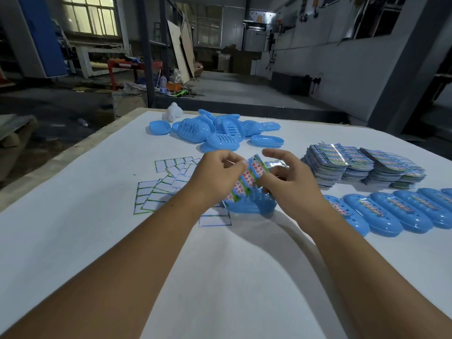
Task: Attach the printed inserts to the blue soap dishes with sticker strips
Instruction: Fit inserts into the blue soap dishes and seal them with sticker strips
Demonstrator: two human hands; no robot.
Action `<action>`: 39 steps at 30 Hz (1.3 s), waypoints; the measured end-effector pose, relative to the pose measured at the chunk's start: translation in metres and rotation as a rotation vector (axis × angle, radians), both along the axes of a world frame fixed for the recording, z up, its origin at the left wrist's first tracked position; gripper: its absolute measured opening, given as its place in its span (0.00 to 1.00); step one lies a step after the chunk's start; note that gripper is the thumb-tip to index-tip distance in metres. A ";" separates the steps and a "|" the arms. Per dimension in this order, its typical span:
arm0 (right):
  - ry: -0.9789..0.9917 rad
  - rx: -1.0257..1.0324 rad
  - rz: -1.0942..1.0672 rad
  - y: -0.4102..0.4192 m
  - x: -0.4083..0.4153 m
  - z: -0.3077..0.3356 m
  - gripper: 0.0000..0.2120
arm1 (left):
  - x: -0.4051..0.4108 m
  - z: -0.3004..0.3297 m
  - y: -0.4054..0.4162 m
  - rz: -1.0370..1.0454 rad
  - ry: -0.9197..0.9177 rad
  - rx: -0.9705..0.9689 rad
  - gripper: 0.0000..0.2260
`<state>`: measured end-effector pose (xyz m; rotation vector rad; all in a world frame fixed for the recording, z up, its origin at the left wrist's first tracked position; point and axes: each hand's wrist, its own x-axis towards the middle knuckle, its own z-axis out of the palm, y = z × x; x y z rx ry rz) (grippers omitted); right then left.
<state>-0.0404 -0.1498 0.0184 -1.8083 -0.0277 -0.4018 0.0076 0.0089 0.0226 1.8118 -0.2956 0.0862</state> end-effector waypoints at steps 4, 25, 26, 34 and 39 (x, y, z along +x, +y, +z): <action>0.006 0.196 -0.054 0.000 0.002 0.003 0.18 | 0.005 0.004 0.002 0.107 -0.001 -0.110 0.11; -0.003 0.210 -0.044 -0.009 0.005 0.003 0.15 | -0.001 0.008 0.001 -0.020 0.062 -0.074 0.06; -0.003 0.203 -0.042 -0.009 0.005 0.003 0.14 | -0.002 0.008 0.001 -0.022 0.059 -0.063 0.07; 0.002 0.212 -0.043 -0.008 0.003 0.004 0.13 | -0.004 0.007 0.001 -0.026 0.041 -0.014 0.10; 0.012 0.153 -0.099 -0.008 0.003 0.002 0.13 | -0.005 0.007 0.002 -0.044 0.019 0.004 0.09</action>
